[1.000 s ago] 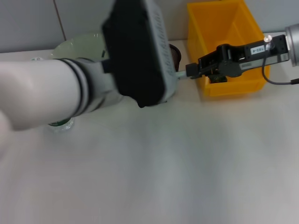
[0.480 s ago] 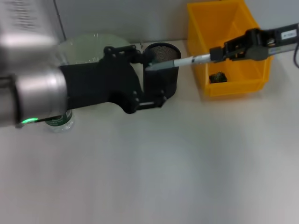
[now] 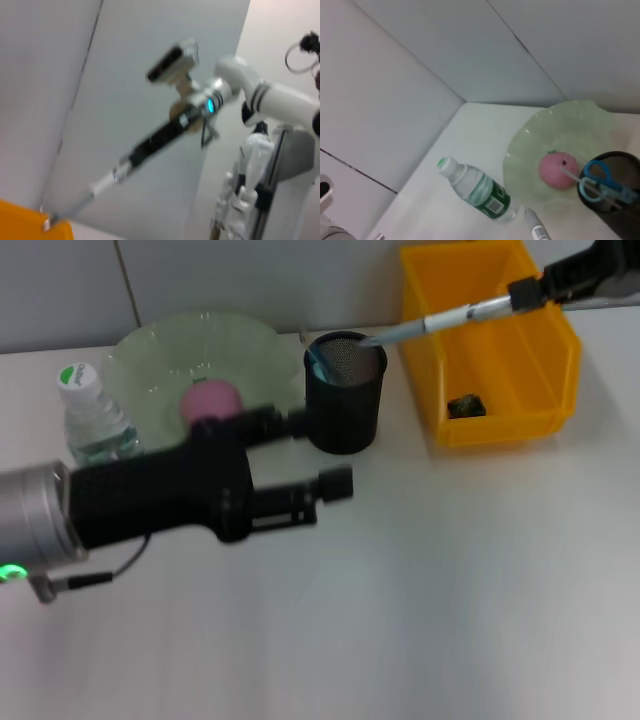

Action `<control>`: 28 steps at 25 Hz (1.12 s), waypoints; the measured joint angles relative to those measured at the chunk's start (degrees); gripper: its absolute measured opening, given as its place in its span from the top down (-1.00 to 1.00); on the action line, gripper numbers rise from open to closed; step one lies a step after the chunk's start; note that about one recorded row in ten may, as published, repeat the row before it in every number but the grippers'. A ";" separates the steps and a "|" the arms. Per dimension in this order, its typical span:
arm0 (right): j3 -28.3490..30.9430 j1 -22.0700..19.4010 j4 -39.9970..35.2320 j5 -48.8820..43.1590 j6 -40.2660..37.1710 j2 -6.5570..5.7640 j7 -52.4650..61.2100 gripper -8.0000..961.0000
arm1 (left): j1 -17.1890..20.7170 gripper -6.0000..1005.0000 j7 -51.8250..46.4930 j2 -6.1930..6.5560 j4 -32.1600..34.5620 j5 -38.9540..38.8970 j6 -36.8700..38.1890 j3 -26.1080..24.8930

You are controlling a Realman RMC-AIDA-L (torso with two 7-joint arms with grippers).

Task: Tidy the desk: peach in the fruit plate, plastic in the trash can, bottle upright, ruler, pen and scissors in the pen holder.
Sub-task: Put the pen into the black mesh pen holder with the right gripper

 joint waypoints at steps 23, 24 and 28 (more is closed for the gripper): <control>-4.54 26.27 8.75 -36.23 6.92 -1.65 2.12 0.73 | -0.68 -0.60 17.69 0.98 -17.44 4.49 0.12 -4.24; -5.56 26.99 10.02 -36.28 9.01 -0.89 2.13 0.73 | -0.69 -0.60 18.14 0.83 -17.58 4.93 0.04 -4.51; -6.84 28.12 12.17 -36.33 11.88 0.14 2.15 0.73 | -0.80 -0.60 18.78 0.71 -18.22 5.00 -0.08 -4.55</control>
